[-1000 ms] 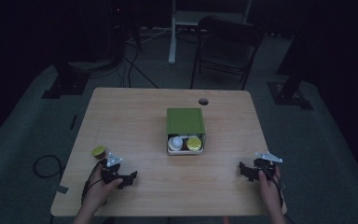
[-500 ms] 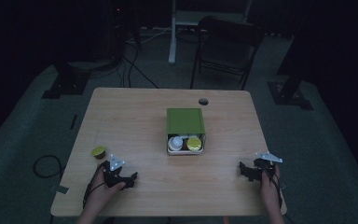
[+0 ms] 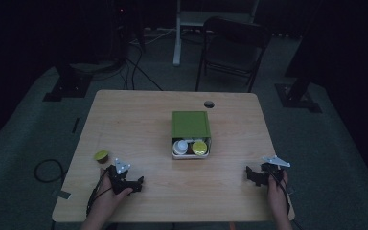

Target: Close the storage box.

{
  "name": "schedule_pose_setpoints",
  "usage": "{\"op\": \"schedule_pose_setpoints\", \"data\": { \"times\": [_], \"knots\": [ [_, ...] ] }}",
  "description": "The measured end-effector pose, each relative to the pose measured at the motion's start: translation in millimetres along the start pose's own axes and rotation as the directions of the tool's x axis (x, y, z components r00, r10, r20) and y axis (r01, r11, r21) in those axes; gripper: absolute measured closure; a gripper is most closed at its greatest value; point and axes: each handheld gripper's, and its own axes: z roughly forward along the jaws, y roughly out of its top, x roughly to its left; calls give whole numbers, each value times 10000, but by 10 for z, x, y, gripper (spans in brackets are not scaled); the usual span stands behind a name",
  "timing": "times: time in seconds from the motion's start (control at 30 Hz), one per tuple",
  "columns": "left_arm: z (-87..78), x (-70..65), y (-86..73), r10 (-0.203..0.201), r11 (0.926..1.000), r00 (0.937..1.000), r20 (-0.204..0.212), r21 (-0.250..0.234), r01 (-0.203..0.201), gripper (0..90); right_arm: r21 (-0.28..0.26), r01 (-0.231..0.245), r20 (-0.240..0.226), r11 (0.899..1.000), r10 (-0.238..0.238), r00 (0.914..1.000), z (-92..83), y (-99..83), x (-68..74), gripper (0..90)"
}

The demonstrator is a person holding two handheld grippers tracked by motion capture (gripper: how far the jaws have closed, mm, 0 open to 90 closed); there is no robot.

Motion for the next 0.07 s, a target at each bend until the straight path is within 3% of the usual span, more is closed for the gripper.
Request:
{"op": "schedule_pose_setpoints", "data": {
  "times": [0.07],
  "knots": [
    [1, 0, 0, 1, 10000, 10000, 7, -7, -1, 12, 0, -2, 0, 10000, 2, 10000, 0, 0, 0, 108]
  ]
}}
